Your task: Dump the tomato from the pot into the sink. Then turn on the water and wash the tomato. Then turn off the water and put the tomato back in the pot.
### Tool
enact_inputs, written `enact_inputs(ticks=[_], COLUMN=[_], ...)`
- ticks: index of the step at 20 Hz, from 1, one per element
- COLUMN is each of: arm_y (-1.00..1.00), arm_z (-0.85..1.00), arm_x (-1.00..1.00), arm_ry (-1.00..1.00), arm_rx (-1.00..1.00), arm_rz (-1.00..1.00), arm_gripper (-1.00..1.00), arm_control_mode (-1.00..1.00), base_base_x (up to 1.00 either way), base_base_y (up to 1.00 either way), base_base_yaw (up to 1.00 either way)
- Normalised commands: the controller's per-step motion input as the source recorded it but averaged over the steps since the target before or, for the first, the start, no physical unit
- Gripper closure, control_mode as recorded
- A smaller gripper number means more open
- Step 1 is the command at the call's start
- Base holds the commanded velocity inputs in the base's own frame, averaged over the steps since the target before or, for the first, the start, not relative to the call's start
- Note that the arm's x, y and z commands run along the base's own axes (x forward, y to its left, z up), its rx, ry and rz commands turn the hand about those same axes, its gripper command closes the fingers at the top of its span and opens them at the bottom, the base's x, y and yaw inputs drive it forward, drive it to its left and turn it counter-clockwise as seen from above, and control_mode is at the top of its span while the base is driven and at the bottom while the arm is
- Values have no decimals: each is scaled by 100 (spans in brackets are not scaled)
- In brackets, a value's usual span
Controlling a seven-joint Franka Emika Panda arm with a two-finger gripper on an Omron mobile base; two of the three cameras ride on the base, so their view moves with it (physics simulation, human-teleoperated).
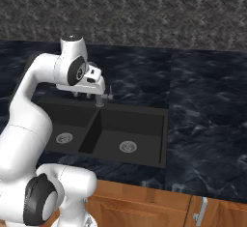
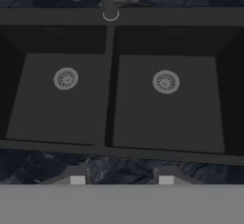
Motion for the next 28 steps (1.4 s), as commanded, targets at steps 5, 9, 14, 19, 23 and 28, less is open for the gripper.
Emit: enact_inputs(ticks=[5,9,14,19,23,28], arm_y=[26,81,91,91,80,76], arm_z=[-7,-4,0,0,0,-6], arm_x=[-14,-26,-28,-17,-1,0], arm_ry=[0,0,0,4,8,8], arm_rx=[-1,-10,-5,0,1,3], arm_rz=[1,0,0,0,0,0], arm_gripper=[-100,-100,-100,-100,-100,-100], arm_control_mode=[-100,-100,-100,-100,-100,-100], base_base_x=[0,0,0,0,0,0], base_base_y=[0,0,0,0,0,0], base_base_yaw=[0,0,0,0,0,0])
